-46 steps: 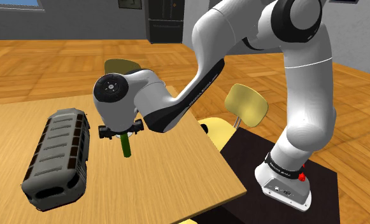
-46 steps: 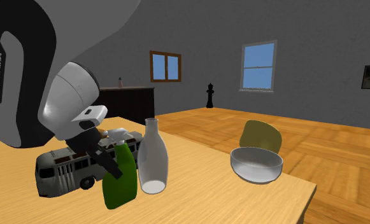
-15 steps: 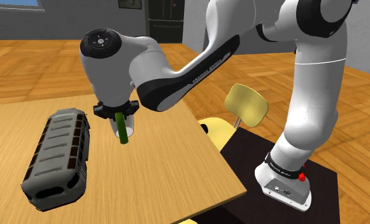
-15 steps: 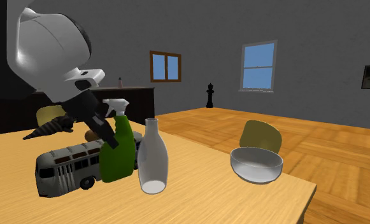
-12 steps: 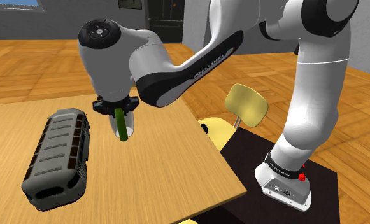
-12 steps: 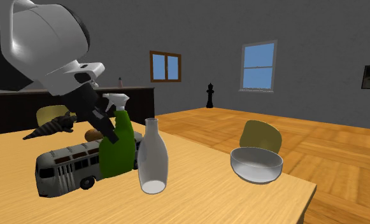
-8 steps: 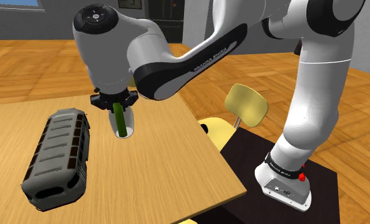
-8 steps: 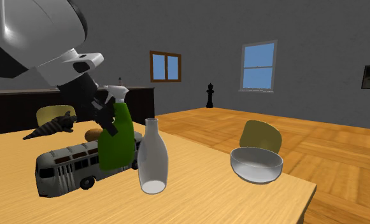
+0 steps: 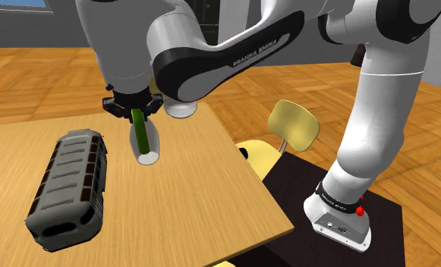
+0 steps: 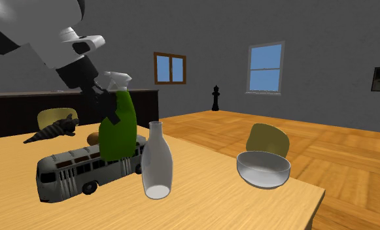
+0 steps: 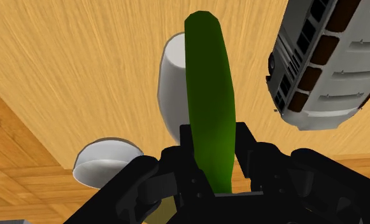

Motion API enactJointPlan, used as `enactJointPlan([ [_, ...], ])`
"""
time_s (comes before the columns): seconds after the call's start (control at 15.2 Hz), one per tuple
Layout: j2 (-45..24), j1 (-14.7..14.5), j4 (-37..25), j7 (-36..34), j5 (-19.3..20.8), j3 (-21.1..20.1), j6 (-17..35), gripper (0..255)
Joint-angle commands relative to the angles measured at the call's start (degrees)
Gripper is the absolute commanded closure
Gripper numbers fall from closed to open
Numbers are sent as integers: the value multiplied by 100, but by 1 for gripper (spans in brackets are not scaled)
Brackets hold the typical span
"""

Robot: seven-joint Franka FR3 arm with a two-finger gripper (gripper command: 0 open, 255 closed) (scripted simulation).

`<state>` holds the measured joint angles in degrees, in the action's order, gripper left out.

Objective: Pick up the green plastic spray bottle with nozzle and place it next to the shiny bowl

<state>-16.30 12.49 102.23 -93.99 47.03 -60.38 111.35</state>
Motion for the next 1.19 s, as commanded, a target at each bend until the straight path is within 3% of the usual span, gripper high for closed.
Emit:
enactJointPlan([
  [0.0, 59, 25, -91, 97, -85, -36, -88, 255],
  [1.12, 218, -61, -1190, 782, -443, -177, -1060, 255],
])
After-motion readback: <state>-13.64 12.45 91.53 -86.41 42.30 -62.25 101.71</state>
